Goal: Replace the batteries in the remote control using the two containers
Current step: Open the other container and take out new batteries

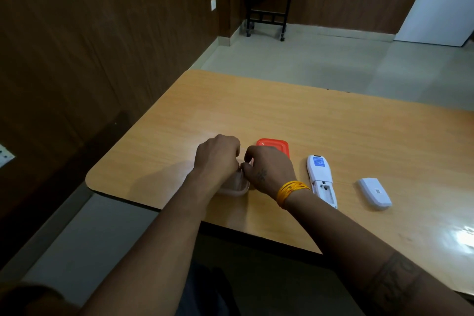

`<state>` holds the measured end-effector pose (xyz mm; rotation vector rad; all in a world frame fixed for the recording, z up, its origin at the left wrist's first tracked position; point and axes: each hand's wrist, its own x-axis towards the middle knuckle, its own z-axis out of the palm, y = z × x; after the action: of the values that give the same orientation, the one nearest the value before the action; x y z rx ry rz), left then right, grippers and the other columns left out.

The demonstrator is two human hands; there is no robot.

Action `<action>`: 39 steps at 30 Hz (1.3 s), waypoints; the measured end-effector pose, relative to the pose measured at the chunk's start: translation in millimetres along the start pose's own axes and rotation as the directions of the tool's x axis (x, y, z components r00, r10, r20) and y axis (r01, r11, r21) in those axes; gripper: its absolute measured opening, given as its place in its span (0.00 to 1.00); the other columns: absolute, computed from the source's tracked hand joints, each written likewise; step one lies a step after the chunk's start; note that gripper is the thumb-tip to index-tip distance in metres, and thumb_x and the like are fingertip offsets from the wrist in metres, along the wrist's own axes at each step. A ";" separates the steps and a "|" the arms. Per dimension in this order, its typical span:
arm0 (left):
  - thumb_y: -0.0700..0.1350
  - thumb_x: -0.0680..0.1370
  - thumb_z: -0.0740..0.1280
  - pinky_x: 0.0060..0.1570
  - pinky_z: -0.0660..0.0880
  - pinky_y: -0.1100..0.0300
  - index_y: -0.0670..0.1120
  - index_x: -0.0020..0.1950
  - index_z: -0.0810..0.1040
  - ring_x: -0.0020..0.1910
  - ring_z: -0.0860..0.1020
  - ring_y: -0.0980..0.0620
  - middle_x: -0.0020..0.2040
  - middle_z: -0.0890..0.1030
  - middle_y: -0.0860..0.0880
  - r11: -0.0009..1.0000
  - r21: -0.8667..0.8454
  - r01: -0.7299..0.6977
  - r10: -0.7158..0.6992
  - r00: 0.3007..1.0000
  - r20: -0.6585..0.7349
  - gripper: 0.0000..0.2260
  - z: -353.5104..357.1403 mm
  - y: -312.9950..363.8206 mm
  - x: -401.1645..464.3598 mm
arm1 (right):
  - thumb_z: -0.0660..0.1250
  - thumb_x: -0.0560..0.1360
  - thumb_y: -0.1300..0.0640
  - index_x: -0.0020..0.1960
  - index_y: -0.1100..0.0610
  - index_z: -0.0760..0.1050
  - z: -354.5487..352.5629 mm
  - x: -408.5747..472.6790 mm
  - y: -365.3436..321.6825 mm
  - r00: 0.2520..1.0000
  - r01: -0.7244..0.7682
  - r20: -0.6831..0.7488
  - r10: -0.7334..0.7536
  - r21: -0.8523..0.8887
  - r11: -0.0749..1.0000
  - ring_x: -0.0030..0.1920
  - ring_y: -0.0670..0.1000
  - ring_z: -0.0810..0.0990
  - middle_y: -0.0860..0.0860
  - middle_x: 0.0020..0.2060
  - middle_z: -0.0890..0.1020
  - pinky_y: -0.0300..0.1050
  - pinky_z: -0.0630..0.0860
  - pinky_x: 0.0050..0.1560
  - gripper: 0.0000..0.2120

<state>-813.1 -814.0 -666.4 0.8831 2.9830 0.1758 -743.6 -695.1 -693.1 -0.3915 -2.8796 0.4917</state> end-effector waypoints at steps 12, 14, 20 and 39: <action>0.46 0.80 0.70 0.43 0.70 0.54 0.45 0.53 0.82 0.51 0.82 0.38 0.51 0.83 0.43 0.999 -0.040 0.001 -0.002 1.000 -0.023 0.07 4.5 -2.9 -3.0 | 0.68 0.75 0.54 0.49 0.56 0.83 5.4 6.9 -6.3 1.000 0.016 0.016 -0.014 -0.162 0.987 0.47 0.60 0.83 0.57 0.46 0.85 0.47 0.74 0.39 0.08; 0.45 0.79 0.70 0.41 0.71 0.55 0.43 0.51 0.82 0.49 0.81 0.37 0.50 0.84 0.42 0.989 -0.139 0.046 -0.054 0.997 -0.054 0.06 4.2 -9.7 -1.8 | 0.69 0.75 0.51 0.47 0.57 0.81 6.1 8.0 -8.2 1.000 0.001 0.023 0.003 -0.169 0.986 0.46 0.60 0.83 0.57 0.46 0.84 0.47 0.71 0.38 0.09; 0.43 0.78 0.70 0.40 0.71 0.56 0.44 0.48 0.84 0.47 0.80 0.38 0.49 0.84 0.43 0.944 -0.312 0.106 -0.128 0.991 -0.049 0.04 3.8 -17.3 -3.5 | 0.70 0.77 0.51 0.41 0.55 0.73 9.9 11.8 -16.2 0.996 -0.076 0.036 0.083 -0.163 0.984 0.40 0.59 0.77 0.58 0.48 0.83 0.47 0.70 0.37 0.11; 0.47 0.77 0.71 0.39 0.77 0.55 0.48 0.45 0.80 0.40 0.82 0.49 0.41 0.85 0.51 0.767 -0.635 -0.096 -0.086 0.964 -0.250 0.03 -1.9 49.3 -33.7 | 0.73 0.74 0.57 0.55 0.51 0.82 -48.2 -66.2 48.7 0.945 -0.093 -0.286 0.159 0.230 0.969 0.35 0.52 0.79 0.46 0.30 0.80 0.45 0.70 0.39 0.09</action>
<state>-758.2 -791.5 -659.1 0.8085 2.7743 1.3265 -658.8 -655.6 -675.0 -0.5646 -2.4871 0.6905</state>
